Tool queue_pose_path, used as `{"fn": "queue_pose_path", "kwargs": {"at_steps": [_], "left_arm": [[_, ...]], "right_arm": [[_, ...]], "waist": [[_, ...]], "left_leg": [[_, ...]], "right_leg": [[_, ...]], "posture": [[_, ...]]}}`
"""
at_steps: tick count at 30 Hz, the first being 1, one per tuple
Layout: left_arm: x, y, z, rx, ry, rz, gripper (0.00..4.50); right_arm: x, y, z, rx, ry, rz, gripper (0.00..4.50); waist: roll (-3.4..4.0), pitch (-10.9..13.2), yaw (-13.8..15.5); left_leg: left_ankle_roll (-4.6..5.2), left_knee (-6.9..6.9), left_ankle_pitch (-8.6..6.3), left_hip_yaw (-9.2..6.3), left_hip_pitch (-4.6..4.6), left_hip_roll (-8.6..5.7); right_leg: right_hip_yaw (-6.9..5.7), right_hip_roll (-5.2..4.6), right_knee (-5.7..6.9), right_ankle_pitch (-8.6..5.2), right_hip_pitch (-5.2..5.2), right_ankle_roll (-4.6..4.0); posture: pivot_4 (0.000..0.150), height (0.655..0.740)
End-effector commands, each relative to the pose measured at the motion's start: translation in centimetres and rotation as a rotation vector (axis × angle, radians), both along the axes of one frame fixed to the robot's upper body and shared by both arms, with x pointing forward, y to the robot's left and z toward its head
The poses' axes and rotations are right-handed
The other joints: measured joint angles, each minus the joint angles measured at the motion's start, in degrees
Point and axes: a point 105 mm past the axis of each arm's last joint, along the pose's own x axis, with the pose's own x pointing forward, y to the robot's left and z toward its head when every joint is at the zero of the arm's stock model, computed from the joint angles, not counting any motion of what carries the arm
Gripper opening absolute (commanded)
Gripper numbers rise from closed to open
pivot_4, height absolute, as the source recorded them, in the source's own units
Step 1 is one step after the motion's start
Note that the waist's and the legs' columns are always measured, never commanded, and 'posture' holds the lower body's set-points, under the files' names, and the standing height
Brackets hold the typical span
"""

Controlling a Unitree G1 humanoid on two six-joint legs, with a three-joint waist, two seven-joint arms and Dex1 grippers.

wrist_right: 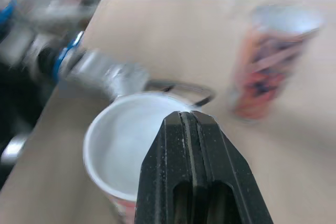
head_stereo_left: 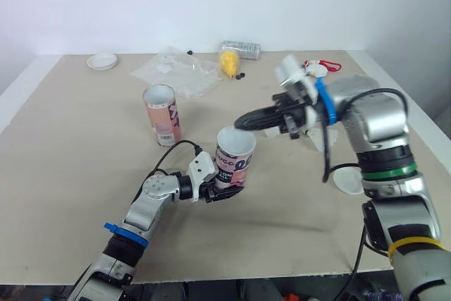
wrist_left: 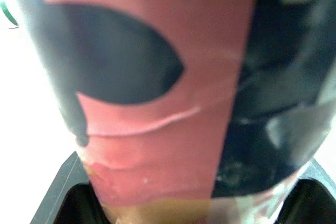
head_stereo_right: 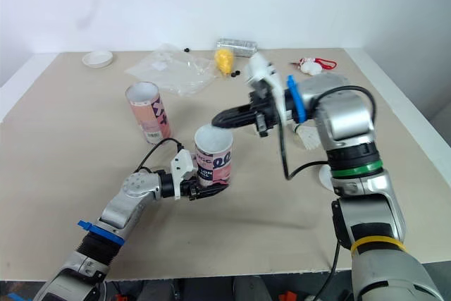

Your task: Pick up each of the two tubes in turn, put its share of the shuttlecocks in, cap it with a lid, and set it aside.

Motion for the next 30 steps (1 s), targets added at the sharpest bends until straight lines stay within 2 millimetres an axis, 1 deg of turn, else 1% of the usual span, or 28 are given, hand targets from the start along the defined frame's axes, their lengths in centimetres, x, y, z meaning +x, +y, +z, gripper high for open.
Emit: {"fn": "queue_pose_path", "kwargs": {"at_steps": [1,4,7,10,13,14,15,16,18,19,20,21,23,24,28,30], "left_arm": [[0.1,1.6,-2.6,0.071,0.076,0.066,3.01],[0.1,1.7,-2.5,0.069,0.071,0.069,3.01],[0.1,1.9,-2.5,0.067,0.065,0.075,3.01],[-0.1,2.0,-2.5,0.068,0.059,0.075,3.01],[-0.2,2.0,-2.4,0.068,0.051,0.072,3.01],[-0.2,1.9,-2.3,0.067,0.048,0.070,3.01],[-0.2,1.9,-2.3,0.066,0.046,0.069,3.01],[-0.3,1.9,-2.3,0.062,0.053,0.064,3.01],[-0.3,1.8,-2.1,0.055,0.052,0.058,3.71],[-0.3,1.7,-2.1,0.051,0.052,0.056,3.97],[-0.3,1.7,-2.0,0.049,0.052,0.056,4.37],[-0.3,1.7,-2.0,0.049,0.049,0.052,4.50],[-0.4,1.7,-1.8,0.055,0.037,0.032,4.50],[-0.5,1.7,-1.8,0.056,0.035,0.025,4.50],[-0.6,2.0,-1.6,0.061,0.022,0.007,4.50],[-0.6,2.3,-1.2,0.045,0.014,0.004,4.50]], "right_arm": [[-0.2,-1.7,1.3,0.096,-0.064,-0.084,0.09],[-0.6,-2.9,0.1,0.131,-0.074,-0.149,0.09],[-1.4,-3.9,-1.8,0.184,-0.111,-0.250,0.09],[-2.2,-4.2,-3.8,0.168,-0.136,-0.308,0.09],[-2.3,-5.3,-6.2,0.152,-0.119,-0.391,0.09],[-2.7,-5.5,-7.3,0.133,-0.113,-0.398,0.34],[-3.0,-5.5,-7.9,0.120,-0.112,-0.397,0.79],[-3.5,-5.4,-8.8,0.114,-0.084,-0.389,0.91],[-4.5,-4.7,-10.4,0.104,-0.042,-0.361,1.88],[-4.8,-4.5,-10.9,0.107,-0.024,-0.355,2.35],[-5.0,-4.3,-11.1,0.110,-0.017,-0.352,2.76],[-5.2,-4.2,-11.5,0.097,-0.016,-0.339,3.22],[-5.7,-3.7,-12.5,0.073,-0.007,-0.301,4.19],[-5.9,-3.5,-12.8,0.065,-0.002,-0.283,4.45],[-6.2,-2.7,-13.5,0.062,0.003,-0.243,4.45],[-6.2,-2.5,-13.8,0.061,0.002,-0.230,4.45]], "waist": [[0.00,0.1,0.0],[0.03,0.1,0.0],[-0.06,0.2,0.1],[-0.01,0.2,0.0],[-0.01,0.3,-0.2],[-0.08,0.3,-0.1],[-0.10,0.3,-0.2],[-0.10,0.3,-0.2],[-0.11,0.3,-0.2],[-0.11,0.3,-0.2],[-0.11,0.3,-0.3],[-0.11,0.3,-0.3],[-0.12,0.3,-0.3],[-0.15,0.4,-0.3],[-0.17,0.4,-0.3],[-0.17,0.4,-0.3]], "left_leg": [[0.01,-0.01,-0.01,0.00,0.00,0.02],[0.02,0.00,-0.02,0.01,0.01,0.08],[0.01,-0.02,-0.03,0.01,0.01,0.11],[-0.01,-0.01,-0.08,0.03,0.02,0.12],[-0.01,0.01,-0.08,0.10,0.07,0.13],[-0.01,0.01,-0.08,0.09,0.09,0.14],[-0.01,0.00,-0.08,0.07,0.12,0.14],[-0.01,0.01,-0.08,0.08,0.12,0.15],[-0.02,0.00,-0.09,0.12,0.11,0.14],[-0.02,0.00,-0.09,0.12,0.11,0.15],[-0.02,-0.01,-0.09,0.12,0.13,0.16],[-0.02,-0.01,-0.09,0.12,0.15,0.16],[-0.02,0.01,-0.09,0.13,0.16,0.16],[-0.02,0.03,-0.09,0.13,0.17,0.16],[-0.03,0.01,-0.10,0.13,0.19,0.16],[-0.05,-0.01,-0.11,0.13,0.18,0.17]], "right_leg": [[0.03,0.04,0.00,-0.03,0.00,-0.06],[0.09,0.13,0.00,-0.12,-0.01,-0.22],[0.14,0.17,0.00,-0.12,0.01,-0.22],[0.15,0.19,0.00,-0.08,0.01,-0.08],[0.21,0.21,0.00,-0.06,0.01,-0.10],[0.21,0.22,0.00,-0.10,0.03,-0.17],[0.20,0.22,0.00,-0.14,0.08,-0.23],[0.21,0.22,0.00,-0.15,0.06,-0.26],[0.25,0.22,0.00,-0.17,0.05,-0.26],[0.25,0.22,0.00,-0.17,0.05,-0.26],[0.25,0.23,0.00,-0.17,0.06,-0.26],[0.25,0.24,0.00,-0.16,0.06,-0.26],[0.26,0.24,0.00,-0.13,0.07,-0.24],[0.26,0.24,0.00,-0.13,0.08,-0.24],[0.26,0.24,0.00,-0.16,0.09,-0.29],[0.26,0.25,0.00,-0.19,0.09,-0.30]], "posture": [[0.150,0.7400],[0.150,0.7400],[0.150,0.7400],[0.150,0.7400],[0.150,0.7400],[0.150,0.7400],[0.150,0.7400],[0.150,0.7400],[0.150,0.7400],[0.150,0.7400],[0.150,0.7400],[0.150,0.7400],[0.150,0.7400],[0.150,0.7400],[0.150,0.7400],[0.150,0.7400]]}}
